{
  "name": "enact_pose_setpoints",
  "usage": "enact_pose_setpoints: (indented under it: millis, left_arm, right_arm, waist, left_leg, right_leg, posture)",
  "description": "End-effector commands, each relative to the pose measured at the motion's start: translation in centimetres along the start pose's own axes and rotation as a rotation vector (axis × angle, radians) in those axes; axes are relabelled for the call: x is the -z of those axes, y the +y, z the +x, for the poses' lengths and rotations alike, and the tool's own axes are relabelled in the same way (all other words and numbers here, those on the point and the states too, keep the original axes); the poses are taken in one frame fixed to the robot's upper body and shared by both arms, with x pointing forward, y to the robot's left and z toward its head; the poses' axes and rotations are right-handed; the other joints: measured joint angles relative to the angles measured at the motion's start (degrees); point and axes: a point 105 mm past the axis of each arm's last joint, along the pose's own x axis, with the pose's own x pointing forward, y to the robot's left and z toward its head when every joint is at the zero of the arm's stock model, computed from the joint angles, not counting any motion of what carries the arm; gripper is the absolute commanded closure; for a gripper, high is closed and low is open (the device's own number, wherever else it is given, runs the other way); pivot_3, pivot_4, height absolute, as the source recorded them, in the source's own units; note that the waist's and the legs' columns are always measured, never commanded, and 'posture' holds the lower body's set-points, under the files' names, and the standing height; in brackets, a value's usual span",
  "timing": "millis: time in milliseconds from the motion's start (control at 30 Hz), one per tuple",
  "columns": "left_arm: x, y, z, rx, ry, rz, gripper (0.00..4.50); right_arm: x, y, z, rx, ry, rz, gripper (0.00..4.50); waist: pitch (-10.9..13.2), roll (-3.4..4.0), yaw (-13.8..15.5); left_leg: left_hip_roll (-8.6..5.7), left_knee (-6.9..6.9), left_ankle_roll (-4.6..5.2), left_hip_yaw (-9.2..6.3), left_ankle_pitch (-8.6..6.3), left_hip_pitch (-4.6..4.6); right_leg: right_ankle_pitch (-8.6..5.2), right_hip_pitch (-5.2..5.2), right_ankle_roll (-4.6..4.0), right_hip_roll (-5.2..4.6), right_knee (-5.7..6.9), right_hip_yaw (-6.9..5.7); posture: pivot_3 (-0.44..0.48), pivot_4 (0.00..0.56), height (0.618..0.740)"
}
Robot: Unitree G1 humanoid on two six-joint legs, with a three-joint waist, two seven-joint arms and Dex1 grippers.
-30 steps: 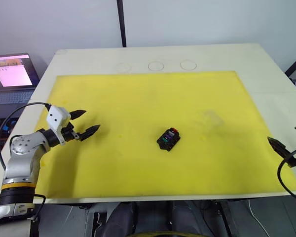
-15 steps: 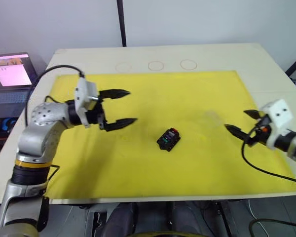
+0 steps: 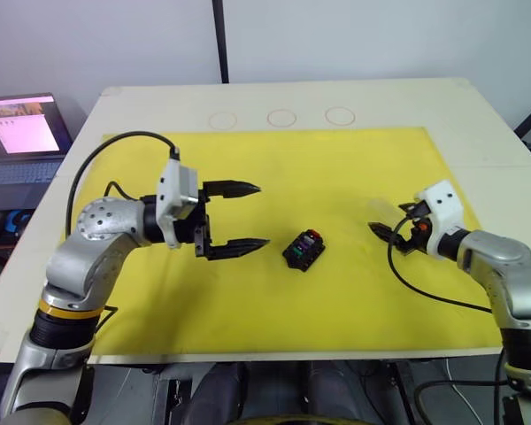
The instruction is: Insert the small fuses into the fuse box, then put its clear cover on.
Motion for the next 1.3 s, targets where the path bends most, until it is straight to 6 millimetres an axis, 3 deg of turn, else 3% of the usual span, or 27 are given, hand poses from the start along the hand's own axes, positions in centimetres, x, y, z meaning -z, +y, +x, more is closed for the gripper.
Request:
enact_pose_setpoints:
  millis: [33, 167, 200, 333, 467, 667, 767, 933, 1100, 1300]
  left_arm:
    - [-1.3, -0.1, 0.2, -0.008, -0.036, 0.047, 0.00]
    - [-1.0, -0.3, 0.2, -0.005, -0.029, 0.036, 0.00]
    - [-1.0, -0.3, 0.2, -0.004, -0.029, 0.035, 0.00]
    - [-0.8, -0.5, 0.3, -0.007, -0.032, 0.028, 0.00]
    - [0.0, -1.2, 0.3, 0.006, -0.013, -0.001, 0.00]
    - [1.5, -2.1, -0.2, 0.012, 0.031, -0.040, 0.00]
    - [4.9, -4.1, 0.0, -0.008, 0.087, -0.108, 0.00]
    - [7.3, -5.9, 1.0, -0.047, 0.087, -0.164, 0.00]
    - [9.0, -5.0, 3.4, -0.199, 0.092, -0.152, 0.00]
    - [10.4, -4.6, 5.0, -0.268, 0.129, -0.166, 0.00]
  right_arm:
    - [-0.7, -0.8, 0.2, 0.041, -0.015, -0.020, 0.02]
    - [-0.5, -1.1, 0.2, 0.054, -0.013, 0.009, 0.02]
    - [-0.4, -1.1, 0.1, 0.061, -0.010, 0.008, 0.21]
    - [-0.3, -0.8, -0.1, 0.052, -0.021, 0.005, 1.22]
    - [-0.8, -0.8, -0.3, 0.066, -0.046, -0.005, 2.65]
    - [-1.3, -0.3, -0.7, 0.063, -0.065, -0.019, 2.71]
    - [-2.9, 0.4, -1.4, 0.061, -0.117, -0.061, 2.71]
    - [-3.8, 1.1, -2.2, 0.066, -0.142, -0.074, 2.71]
    - [-4.2, 1.3, -2.9, 0.077, -0.145, -0.085, 2.71]
    - [-4.6, 1.1, -3.5, 0.095, -0.151, -0.082, 2.71]
  waist:
    - [0.00, 0.00, 0.01]
    - [0.00, 0.00, -0.06]
    - [0.00, 0.00, -0.06]
    - [0.00, 0.01, -0.07]
    - [-0.01, 0.01, -0.07]
    - [-0.02, 0.03, -0.07]
    - [-0.06, 0.10, -0.19]
    - [-0.03, 0.06, 0.26]
    - [-0.03, 0.05, 0.38]
    - [-0.06, 0.09, 0.05]
  left_leg:
    - [0.00, 0.00, 0.00, 0.00, 0.00, 0.00]
    - [0.00, -0.03, -0.01, 0.00, 0.00, 0.00]
    - [0.00, -0.04, -0.01, 0.00, 0.01, 0.00]
    - [0.00, -0.04, -0.01, 0.00, 0.01, 0.00]
    - [0.00, -0.03, 0.00, 0.00, 0.00, 0.00]
    - [0.01, -0.04, 0.00, 0.01, 0.00, 0.01]
    - [0.01, -0.06, 0.00, 0.02, 0.00, 0.02]
    - [0.03, -0.04, 0.00, 0.00, 0.00, 0.00]
    - [-0.01, 0.06, -0.02, -0.04, 0.01, 0.01]
    - [0.02, -0.01, -0.01, 0.00, 0.01, 0.03]
  right_leg:
    - [0.00, 0.00, 0.00, 0.00, 0.00, 0.00]
    - [0.00, -0.02, 0.00, 0.01, 0.01, 0.00]
    - [0.00, -0.03, 0.00, 0.01, 0.01, 0.00]
    - [0.00, -0.02, 0.00, 0.02, 0.01, 0.00]
    - [0.00, -0.02, 0.00, 0.02, 0.01, 0.00]
    - [0.00, -0.02, 0.00, 0.03, 0.01, 0.01]
    - [0.00, -0.03, 0.00, 0.03, 0.01, 0.04]
    - [0.00, -0.02, -0.03, 0.03, 0.00, 0.05]
    - [-0.01, 0.13, -0.05, 0.01, -0.08, 0.01]
    - [0.01, 0.05, -0.02, 0.02, -0.01, 0.01]
  posture:
    - [0.000, 0.150, 0.740]
    - [0.000, 0.150, 0.740]
    - [0.000, 0.150, 0.740]
    - [0.000, 0.150, 0.740]
    - [0.000, 0.150, 0.740]
    - [0.000, 0.150, 0.740]
    - [0.000, 0.150, 0.740]
    - [0.000, 0.150, 0.740]
    - [0.000, 0.150, 0.740]
    - [0.000, 0.150, 0.740]
